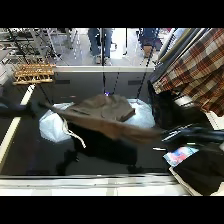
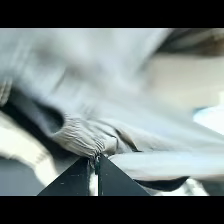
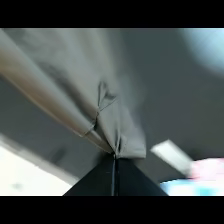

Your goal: Fold the clothes and pants, and hang the long-sleeved shirts on hangers.

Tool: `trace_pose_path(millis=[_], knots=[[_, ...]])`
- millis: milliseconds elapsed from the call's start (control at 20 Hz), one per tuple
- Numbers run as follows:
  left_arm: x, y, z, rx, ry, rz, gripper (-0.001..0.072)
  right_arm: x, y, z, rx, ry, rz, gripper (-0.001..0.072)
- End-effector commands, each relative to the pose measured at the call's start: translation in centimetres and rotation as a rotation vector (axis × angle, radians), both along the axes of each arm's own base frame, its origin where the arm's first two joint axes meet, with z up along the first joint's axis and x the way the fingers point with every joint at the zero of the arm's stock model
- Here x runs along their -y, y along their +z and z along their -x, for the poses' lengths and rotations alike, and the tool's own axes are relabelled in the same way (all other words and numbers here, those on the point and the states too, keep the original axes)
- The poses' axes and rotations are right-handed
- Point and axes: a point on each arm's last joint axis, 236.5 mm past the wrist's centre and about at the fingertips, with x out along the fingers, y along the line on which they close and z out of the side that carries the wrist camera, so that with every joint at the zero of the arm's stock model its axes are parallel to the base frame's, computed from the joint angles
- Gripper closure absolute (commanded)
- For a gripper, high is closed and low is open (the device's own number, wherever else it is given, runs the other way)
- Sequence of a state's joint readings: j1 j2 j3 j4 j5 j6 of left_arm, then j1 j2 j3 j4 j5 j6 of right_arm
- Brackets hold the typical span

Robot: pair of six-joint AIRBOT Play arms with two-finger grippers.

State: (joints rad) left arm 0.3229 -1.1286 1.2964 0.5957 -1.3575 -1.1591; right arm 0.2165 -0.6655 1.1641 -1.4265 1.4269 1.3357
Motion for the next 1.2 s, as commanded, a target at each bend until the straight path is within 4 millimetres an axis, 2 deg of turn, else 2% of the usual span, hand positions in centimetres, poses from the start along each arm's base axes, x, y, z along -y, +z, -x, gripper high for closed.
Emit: trace_pose_path(millis=[0, 50, 100, 150, 200, 250, 300, 350, 400, 450, 500, 550, 600, 650, 750, 800, 850, 900, 950, 1000, 1050, 1150], knots=[[6.5, 21.3, 10.8, 0.537, -0.252, 0.099, 0.0701, 4.7, 16.6, 5.7, 0.464, -0.1, 0.005, 0.0702], [8.0, 25.6, 14.2, 0.669, -0.296, 0.115, 0.0701, 4.7, 22.0, 8.0, 0.637, -0.092, -0.056, 0.0702], [9.3, 28.9, 17.5, 0.783, -0.33, 0.116, 0.07, 4.6, 26.6, 10.4, 0.79, -0.074, -0.102, 0.0702], [10.3, 31.5, 20.1, 0.885, -0.338, 0.104, 0.0701, 4.4, 30.7, 12.7, 0.934, -0.05, -0.144, 0.0702], [10.8, 33.4, 21.5, 0.963, -0.312, 0.084, 0.0701, 4.1, 33.7, 14.2, 1.039, -0.026, -0.177, 0.0702], [10.6, 34.3, 21.6, 1.002, -0.268, 0.063, 0.07, 3.9, 35.5, 14.6, 1.105, -0.011, -0.189, 0.0703], [9.8, 34.3, 20.3, 1.001, -0.206, 0.028, 0.0701, 3.8, 36.0, 13.5, 1.116, -0.015, -0.181, 0.0703], [8.5, 33.3, 18.3, 0.948, -0.148, -0.008, 0.0701, 3.9, 35.4, 10.8, 1.078, -0.038, -0.15, 0.0703], [7.0, 31.7, 15.6, 0.861, -0.091, -0.016, 0.0701, 4.1, 34.0, 7.3, 1.013, -0.063, -0.103, 0.0703], [5.6, 29.4, 12.7, 0.767, -0.067, -0.01, 0.0701, 3.6, 31.5, 3.0, 0.914, -0.072, -0.061, 0.0703], [4.7, 26.4, 9.8, 0.662, -0.068, 0.012, 0.0701, 2.7, 28.4, -1.1, 0.803, -0.063, -0.034, 0.0703], [4.2, 22.7, 7.0, 0.549, -0.073, 0.03, 0.0701, 1.4, 23.9, -5.6, 0.663, -0.046, -0.012, 0.0703], [4.2, 17.8, 4.2, 0.424, -0.085, 0.032, 0.07, -0.1, 19.1, -9.4, 0.529, -0.024, -0.007, 0.0703], [3.7, 12.6, 1.7, 0.309, -0.077, 0.013, 0.07, -1.4, 13.4, -13.1, 0.392, -0.007, 0.001, 0.0703], [1.8, 1.7, -3.8, 0.102, 0.029, -0.02, 0.07, -2.8, 2.3, -19.0, 0.19, -0.018, 0.02, 0.0703], [0.4, -3.2, -6.6, 0.029, 0.117, -0.01, 0.07, -2.8, -2.5, -21.6, 0.139, -0.044, 0.023, 0.0703], [-1.2, -7.2, -9.3, -0.02, 0.207, 0.002, 0.07, -2.5, -6.8, -24.4, 0.111, -0.078, 0.02, 0.0703], [-2.6, -10.8, -11.7, -0.062, 0.28, 0.016, 0.07, -2.0, -10.1, -26.9, 0.099, -0.113, 0.011, 0.0703], [-3.0, -13.2, -13.6, -0.098, 0.333, 0.076, 0.07, -1.8, -12.3, -28.8, 0.097, -0.136, -0.005, 0.0703], [-2.8, -14.7, -15.1, -0.122, 0.35, 0.142, 0.07, -2.0, -13.7, -30.1, 0.091, -0.148, -0.023, 0.0703], [-2.4, -15.3, -16.3, -0.129, 0.346, 0.202, 0.07, -2.4, -14.2, -30.9, 0.083, -0.151, -0.039, 0.0703], [-1.8, -14.6, -17.8, -0.111, 0.318, 0.26, 0.07, -3.4, -12.5, -30.8, 0.073, -0.131, -0.061, 0.0703]])
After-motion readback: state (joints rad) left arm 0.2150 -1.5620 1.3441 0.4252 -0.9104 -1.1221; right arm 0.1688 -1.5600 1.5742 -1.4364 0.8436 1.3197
